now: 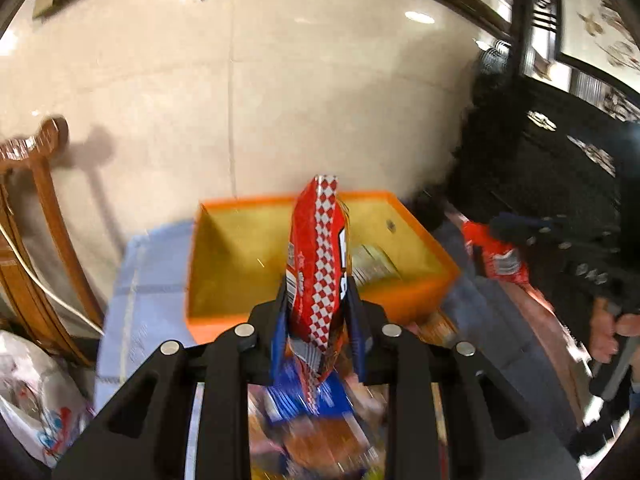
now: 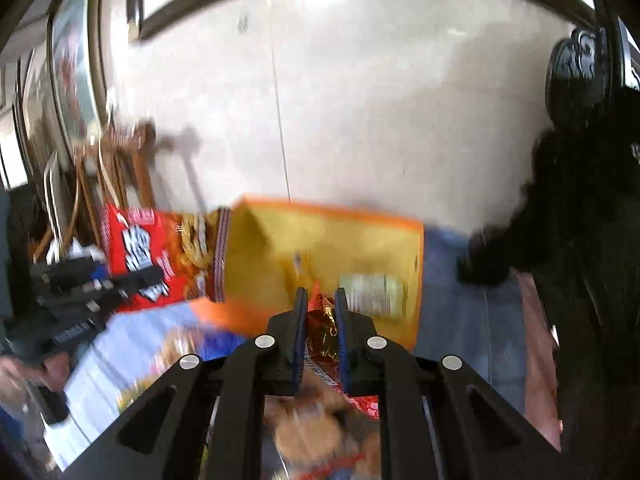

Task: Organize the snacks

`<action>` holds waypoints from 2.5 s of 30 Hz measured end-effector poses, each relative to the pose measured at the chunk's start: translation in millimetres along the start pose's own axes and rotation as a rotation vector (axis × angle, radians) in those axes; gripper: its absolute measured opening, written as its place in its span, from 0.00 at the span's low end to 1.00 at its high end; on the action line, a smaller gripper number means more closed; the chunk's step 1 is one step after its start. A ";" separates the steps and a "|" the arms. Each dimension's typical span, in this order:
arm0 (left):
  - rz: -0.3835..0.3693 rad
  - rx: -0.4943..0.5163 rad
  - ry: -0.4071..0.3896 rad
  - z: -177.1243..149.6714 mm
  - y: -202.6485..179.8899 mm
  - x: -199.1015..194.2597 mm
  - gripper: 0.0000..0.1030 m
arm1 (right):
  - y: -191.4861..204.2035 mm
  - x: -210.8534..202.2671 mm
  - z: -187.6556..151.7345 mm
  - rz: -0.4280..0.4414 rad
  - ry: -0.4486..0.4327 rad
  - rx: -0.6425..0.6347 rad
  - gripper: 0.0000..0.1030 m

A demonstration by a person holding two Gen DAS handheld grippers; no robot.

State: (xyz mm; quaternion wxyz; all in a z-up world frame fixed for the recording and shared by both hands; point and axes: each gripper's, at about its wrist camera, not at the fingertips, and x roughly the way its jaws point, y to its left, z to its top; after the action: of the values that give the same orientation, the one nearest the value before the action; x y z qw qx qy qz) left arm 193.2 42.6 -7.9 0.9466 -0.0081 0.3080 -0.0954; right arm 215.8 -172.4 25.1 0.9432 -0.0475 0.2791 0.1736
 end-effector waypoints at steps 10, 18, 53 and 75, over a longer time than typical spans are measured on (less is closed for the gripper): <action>0.128 -0.093 0.002 43.0 13.2 31.4 0.24 | -18.1 53.6 57.5 -0.008 -0.056 0.129 0.12; 0.071 -0.116 -0.062 19.4 27.7 22.4 0.96 | -21.3 61.5 40.1 -0.105 -0.036 0.181 0.97; -0.061 0.022 0.336 -116.5 18.8 151.3 0.59 | 0.5 173.0 -108.9 -0.016 0.468 0.416 0.52; -0.200 -0.144 0.240 -96.5 24.0 70.9 0.37 | -19.6 68.3 -77.0 0.022 0.263 0.438 0.50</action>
State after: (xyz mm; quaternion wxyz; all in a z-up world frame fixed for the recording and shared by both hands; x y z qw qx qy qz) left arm 197.2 57.2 -129.1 0.8858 -0.0951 0.4225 -0.1670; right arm 237.0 -184.5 -76.7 0.8847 0.1386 0.4310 0.1116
